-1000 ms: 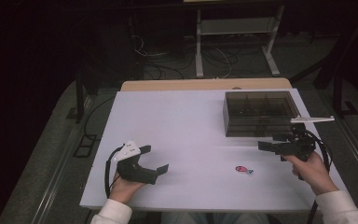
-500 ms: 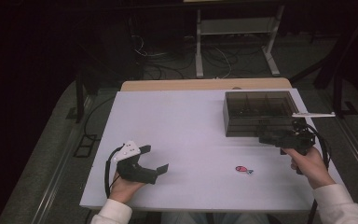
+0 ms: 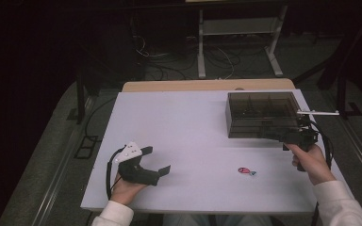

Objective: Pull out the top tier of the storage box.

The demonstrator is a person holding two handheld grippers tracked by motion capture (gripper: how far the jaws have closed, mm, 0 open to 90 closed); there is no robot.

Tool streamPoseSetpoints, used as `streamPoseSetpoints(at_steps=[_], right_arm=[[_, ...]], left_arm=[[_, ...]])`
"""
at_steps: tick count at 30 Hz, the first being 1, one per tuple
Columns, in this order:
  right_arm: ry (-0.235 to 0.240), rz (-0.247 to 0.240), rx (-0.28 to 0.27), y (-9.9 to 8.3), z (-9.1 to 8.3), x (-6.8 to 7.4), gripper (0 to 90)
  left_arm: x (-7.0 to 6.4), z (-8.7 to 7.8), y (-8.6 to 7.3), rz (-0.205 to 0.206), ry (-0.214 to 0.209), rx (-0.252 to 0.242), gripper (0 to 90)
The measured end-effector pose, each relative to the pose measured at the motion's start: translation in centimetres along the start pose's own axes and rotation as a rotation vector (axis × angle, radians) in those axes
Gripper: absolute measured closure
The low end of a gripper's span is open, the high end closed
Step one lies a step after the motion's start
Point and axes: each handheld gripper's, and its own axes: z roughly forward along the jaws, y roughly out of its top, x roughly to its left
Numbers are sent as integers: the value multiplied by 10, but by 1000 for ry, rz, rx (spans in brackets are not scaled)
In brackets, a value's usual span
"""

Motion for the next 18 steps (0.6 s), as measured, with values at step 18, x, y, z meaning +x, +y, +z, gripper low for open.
streamPoseSetpoints(at_steps=[18], right_arm=[[12, 99, -72, 2, 5, -17, 11]], left_arm=[[-1, 1, 0, 11, -3, 1, 0]])
